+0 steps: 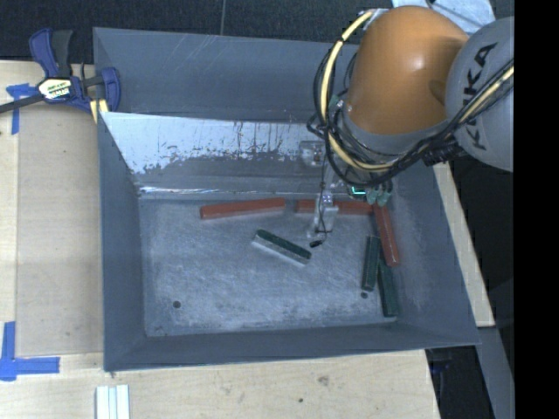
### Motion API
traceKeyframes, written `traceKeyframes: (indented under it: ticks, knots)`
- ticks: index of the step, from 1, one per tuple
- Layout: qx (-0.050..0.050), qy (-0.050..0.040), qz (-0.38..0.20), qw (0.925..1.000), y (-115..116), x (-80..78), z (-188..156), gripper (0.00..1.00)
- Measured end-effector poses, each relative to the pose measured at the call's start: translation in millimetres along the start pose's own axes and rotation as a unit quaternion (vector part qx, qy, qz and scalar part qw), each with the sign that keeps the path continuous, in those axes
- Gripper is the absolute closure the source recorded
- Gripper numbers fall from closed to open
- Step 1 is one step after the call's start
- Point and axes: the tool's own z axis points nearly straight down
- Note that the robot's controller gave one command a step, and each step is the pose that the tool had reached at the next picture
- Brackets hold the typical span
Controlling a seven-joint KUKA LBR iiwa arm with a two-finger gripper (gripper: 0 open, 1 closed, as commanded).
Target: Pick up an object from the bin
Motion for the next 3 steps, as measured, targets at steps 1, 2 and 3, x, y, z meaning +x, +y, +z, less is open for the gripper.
traceKeyframes:
  ticks: [1,2,3]
  knots:
    - [0.0,-0.0003,-0.083,0.9965,-13.5,32.7,177.8,0.0]
    - [0.0,-0.0061,-0.082,0.9966,-12.5,29.1,172.0,1.0]
    - [0.001,-0.0077,-0.178,0.984,16.6,38.5,57.7,1.0]
